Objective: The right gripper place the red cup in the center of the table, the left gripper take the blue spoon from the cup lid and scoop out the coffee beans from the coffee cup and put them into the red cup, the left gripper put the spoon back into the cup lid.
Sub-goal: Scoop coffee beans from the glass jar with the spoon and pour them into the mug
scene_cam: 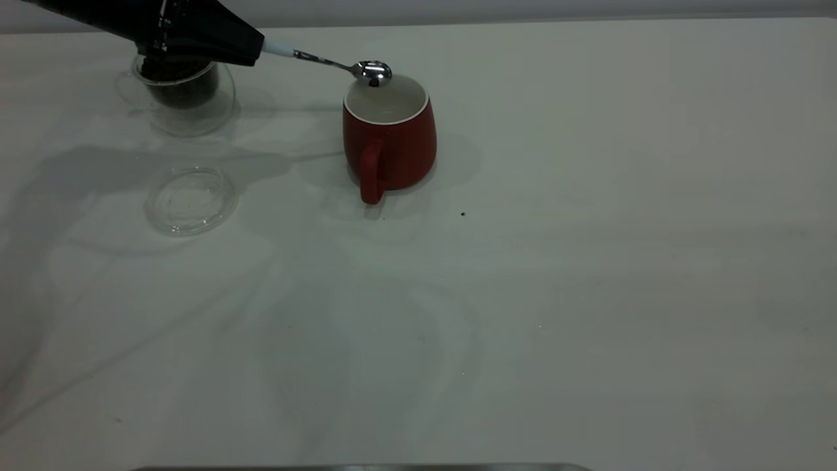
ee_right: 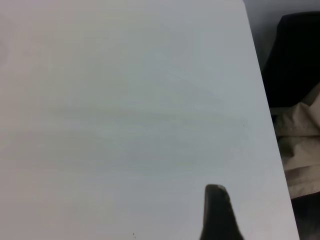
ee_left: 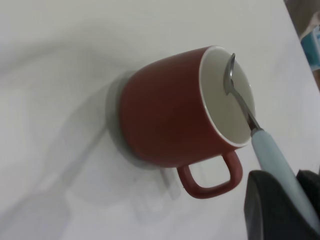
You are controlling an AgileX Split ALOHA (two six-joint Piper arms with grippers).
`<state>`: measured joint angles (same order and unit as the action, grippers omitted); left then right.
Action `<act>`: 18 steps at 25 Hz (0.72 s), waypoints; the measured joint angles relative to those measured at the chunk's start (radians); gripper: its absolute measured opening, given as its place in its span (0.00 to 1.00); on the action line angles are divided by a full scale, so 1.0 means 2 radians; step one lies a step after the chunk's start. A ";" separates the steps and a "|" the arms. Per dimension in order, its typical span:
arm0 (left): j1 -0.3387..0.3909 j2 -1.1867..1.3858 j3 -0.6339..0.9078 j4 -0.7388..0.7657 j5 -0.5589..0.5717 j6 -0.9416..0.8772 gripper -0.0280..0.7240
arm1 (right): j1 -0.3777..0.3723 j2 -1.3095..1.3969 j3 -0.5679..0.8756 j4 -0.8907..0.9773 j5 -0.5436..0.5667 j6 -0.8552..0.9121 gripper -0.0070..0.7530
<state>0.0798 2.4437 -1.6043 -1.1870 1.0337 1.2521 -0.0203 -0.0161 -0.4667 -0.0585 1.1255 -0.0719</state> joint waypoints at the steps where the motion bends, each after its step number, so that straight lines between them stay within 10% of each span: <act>1: -0.002 0.000 0.000 0.000 -0.001 0.004 0.21 | 0.000 0.000 0.000 0.000 0.000 0.000 0.69; 18: -0.018 -0.017 0.000 0.004 -0.051 0.049 0.21 | 0.000 0.000 0.000 0.000 0.000 0.000 0.69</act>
<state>0.0428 2.4093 -1.6043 -1.1790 0.9320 1.3508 -0.0203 -0.0161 -0.4667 -0.0585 1.1255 -0.0719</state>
